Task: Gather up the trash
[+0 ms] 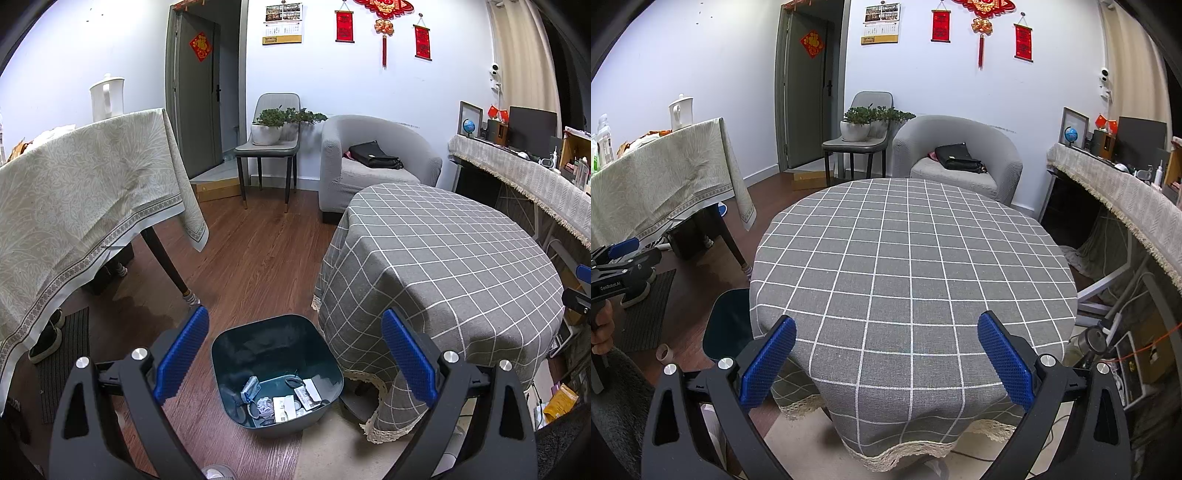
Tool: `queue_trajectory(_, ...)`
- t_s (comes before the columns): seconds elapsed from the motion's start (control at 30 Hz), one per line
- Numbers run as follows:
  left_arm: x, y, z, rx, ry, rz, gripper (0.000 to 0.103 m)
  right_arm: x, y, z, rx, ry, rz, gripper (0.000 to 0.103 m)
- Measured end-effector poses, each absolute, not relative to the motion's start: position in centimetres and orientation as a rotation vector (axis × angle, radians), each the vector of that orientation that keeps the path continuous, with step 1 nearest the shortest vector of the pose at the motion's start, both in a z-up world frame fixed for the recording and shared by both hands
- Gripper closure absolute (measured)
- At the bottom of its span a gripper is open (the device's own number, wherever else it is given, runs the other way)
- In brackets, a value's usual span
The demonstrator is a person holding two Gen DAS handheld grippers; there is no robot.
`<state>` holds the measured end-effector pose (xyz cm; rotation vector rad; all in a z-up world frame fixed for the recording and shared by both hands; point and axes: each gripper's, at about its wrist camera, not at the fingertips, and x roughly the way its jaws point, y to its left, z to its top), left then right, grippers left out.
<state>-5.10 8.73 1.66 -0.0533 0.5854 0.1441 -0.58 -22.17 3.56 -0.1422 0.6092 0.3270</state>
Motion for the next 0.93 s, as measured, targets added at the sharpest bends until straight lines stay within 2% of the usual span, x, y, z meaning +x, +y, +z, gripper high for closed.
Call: queue_trajectory(0.93,-5.46,9.47,1.41,-0.067,0.593,0.151,0.007,-0.45,-22.57,3.02,-0.155,0.617,0.33,0.004)
